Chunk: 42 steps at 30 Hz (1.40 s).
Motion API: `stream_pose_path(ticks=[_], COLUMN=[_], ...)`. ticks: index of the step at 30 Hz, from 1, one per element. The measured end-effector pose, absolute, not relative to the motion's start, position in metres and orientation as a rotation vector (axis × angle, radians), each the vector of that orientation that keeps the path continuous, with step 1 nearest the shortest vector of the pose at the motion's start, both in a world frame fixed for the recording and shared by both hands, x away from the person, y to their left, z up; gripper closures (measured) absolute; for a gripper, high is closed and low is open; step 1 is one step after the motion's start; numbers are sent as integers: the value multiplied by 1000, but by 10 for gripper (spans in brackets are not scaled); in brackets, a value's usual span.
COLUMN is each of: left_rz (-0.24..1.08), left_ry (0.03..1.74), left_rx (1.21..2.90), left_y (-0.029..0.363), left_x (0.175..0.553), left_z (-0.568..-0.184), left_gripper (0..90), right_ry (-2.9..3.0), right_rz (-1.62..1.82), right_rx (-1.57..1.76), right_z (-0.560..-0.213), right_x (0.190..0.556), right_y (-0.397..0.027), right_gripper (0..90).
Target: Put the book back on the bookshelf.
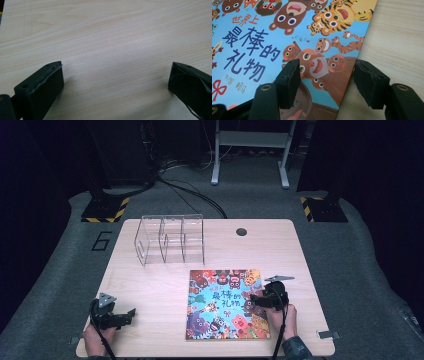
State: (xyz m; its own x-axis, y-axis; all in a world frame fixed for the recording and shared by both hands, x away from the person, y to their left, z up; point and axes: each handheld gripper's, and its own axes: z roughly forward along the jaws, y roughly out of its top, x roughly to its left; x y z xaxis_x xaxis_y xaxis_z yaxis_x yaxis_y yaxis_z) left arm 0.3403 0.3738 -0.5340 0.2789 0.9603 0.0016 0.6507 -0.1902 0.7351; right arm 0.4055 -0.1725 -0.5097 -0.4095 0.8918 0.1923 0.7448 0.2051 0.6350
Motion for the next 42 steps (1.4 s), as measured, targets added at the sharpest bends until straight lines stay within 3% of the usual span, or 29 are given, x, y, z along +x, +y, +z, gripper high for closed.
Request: stream_pose_path(ticks=[19, 23, 27, 30, 42], left_rz=[635, 638, 633, 604, 467], left_ry=[1445, 1457, 1489, 1530, 1357], left_rx=[1924, 1919, 1919, 1906, 1961], left_y=[374, 373, 372, 364, 305], left_x=[340, 340, 342, 342, 347], left_z=[-534, -534, -532, -527, -518], left_gripper=[0, 0, 0, 7, 0], right_ry=[2313, 2378, 2390, 2419, 2481], right_rz=[997, 986, 989, 991, 981], right_rx=[1518, 1458, 1404, 1384, 1372], right_z=[-509, -509, -508, -506, -504], right_x=[408, 407, 406, 405, 402], right_y=[-143, -148, -153, -160, -159], right_gripper=[373, 280, 249, 219, 204])
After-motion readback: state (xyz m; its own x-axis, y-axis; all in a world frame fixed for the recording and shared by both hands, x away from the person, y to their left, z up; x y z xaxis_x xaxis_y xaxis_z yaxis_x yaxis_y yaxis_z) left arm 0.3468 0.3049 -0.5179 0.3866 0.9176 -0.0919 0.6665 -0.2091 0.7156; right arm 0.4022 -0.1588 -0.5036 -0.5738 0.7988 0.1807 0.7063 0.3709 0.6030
